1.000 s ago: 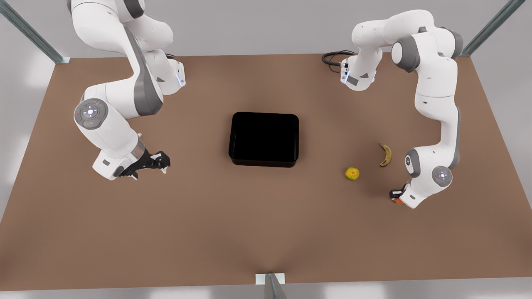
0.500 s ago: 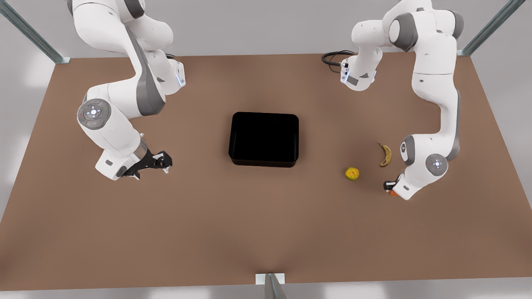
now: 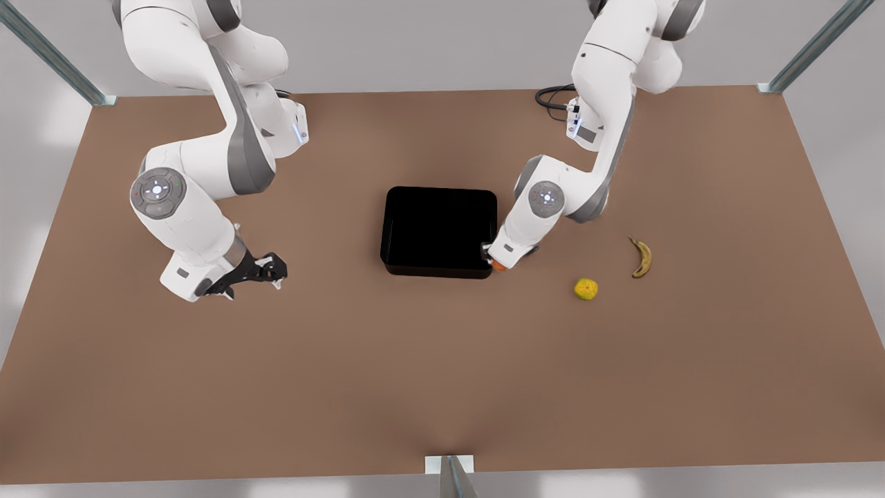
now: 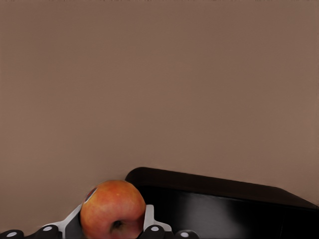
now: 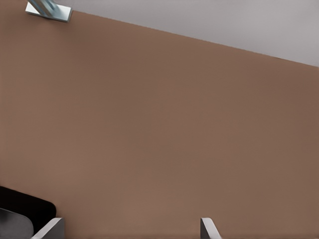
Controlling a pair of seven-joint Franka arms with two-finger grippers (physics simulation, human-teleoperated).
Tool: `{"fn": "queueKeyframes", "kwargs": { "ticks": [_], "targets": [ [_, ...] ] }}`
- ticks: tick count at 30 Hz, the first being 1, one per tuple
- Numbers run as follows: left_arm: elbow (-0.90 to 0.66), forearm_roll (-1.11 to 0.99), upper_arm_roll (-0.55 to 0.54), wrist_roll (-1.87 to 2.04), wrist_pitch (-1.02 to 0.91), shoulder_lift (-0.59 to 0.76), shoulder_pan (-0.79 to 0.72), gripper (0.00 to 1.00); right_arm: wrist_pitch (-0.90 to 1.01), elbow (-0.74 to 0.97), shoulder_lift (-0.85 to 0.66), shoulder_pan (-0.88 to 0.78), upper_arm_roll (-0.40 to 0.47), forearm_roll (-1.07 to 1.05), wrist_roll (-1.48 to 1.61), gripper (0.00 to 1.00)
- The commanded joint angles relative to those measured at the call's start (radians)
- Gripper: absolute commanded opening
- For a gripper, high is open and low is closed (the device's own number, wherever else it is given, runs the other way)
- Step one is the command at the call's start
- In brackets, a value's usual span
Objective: Place the storage box in the middle with the right arm, and place the apple in the storage box with the left arm
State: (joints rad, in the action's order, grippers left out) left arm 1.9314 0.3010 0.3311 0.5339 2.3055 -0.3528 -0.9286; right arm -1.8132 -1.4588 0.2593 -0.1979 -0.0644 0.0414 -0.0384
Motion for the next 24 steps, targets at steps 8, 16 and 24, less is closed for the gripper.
{"fn": "queueKeyframes", "kwargs": {
  "ticks": [8, 16, 24],
  "targets": [
    [-0.005, 0.256, 0.158, 0.028, -0.006, -0.008, -0.271, 1.00, 0.000, 0.000, -0.002, -0.003, -0.002, 0.000, 0.000, 1.00],
    [-0.230, 0.061, 0.212, -0.003, -0.271, 0.025, -0.102, 1.00, 0.008, 0.005, -0.017, 0.008, 0.002, -0.025, 0.002, 1.00],
    [-0.373, -0.332, -0.118, -0.399, -0.690, 0.265, 0.694, 1.00, 0.017, 0.072, 0.015, 0.031, 0.006, -0.057, 0.002, 1.00]
  ]
}}
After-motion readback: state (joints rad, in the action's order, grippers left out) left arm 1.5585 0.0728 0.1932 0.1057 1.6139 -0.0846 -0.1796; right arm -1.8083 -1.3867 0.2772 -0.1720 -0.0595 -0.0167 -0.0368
